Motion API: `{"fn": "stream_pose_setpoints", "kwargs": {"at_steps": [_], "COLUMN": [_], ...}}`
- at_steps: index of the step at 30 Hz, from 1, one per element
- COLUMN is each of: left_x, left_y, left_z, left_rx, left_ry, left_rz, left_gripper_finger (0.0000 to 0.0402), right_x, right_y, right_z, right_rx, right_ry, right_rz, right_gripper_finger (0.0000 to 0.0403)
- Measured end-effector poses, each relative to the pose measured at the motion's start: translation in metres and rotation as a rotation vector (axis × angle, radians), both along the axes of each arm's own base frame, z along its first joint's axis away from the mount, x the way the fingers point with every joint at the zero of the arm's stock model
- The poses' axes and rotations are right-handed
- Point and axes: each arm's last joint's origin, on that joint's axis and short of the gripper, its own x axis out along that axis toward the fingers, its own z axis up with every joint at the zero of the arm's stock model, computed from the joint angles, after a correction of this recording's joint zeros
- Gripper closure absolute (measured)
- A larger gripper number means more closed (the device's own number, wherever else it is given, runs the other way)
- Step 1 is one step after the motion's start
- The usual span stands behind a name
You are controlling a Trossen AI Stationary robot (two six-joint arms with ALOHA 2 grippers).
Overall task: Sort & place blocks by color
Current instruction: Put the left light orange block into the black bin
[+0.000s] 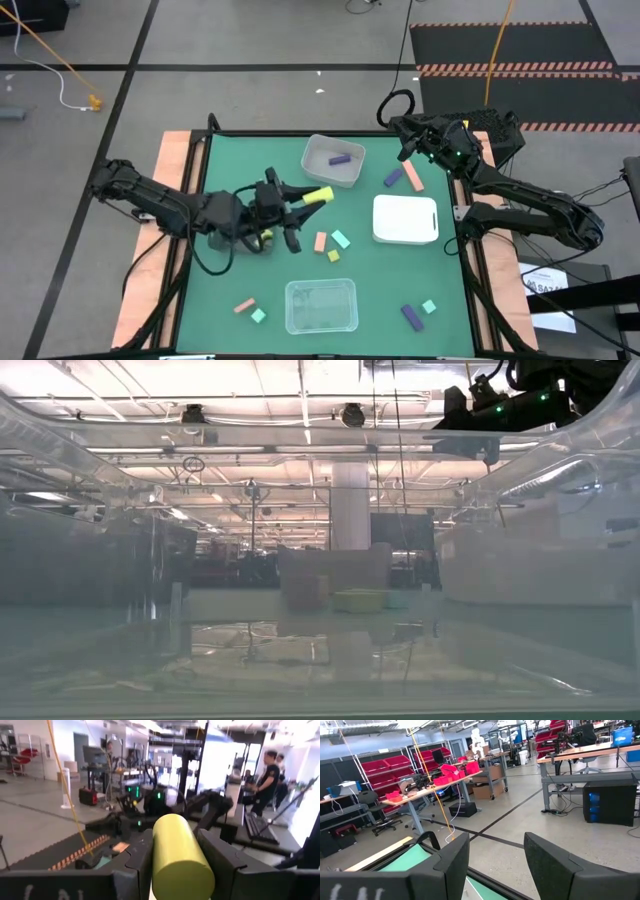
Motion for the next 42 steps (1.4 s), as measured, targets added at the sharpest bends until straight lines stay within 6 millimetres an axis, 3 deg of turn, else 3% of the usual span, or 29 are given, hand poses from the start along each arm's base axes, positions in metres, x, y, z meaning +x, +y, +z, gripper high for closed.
{"fn": "stream_pose_setpoints", "kwargs": {"at_steps": [4, 11, 18, 25, 31, 42], "left_x": [0.0, -0.011, -0.039, -0.069, -0.084, -0.092], "left_y": [0.002, 0.008, 0.016, 0.02, 0.016, 0.018], "left_z": [-0.013, -0.053, -0.087, -0.103, -0.137, -0.196], "left_rx": [-0.026, -0.185, -0.417, -0.618, -0.737, -0.916], "left_ry": [0.11, 0.389, 0.665, 0.889, 0.989, 0.916], "left_rz": [0.07, 0.217, 0.364, 0.54, 0.633, 0.687], "left_gripper_finger": [0.0271, 0.0271, 0.0271, 0.0271, 0.0271, 0.0269], "right_x": [0.0, 0.0, 0.0, 0.0, 0.0, 0.0], "right_y": [0.0, 0.0, 0.0, 0.0, 0.0, 0.0], "right_z": [0.0, 0.0, 0.0, 0.0, 0.0, 0.0], "right_rx": [0.0, 0.0, 0.0, 0.0, 0.0, 0.0], "right_ry": [0.0, 0.0, 0.0, 0.0, 0.0, 0.0], "right_rz": [0.0, 0.0, 0.0, 0.0, 0.0, 0.0], "right_gripper_finger": [0.0222, 0.0222, 0.0222, 0.0222, 0.0222, 0.0222]}}
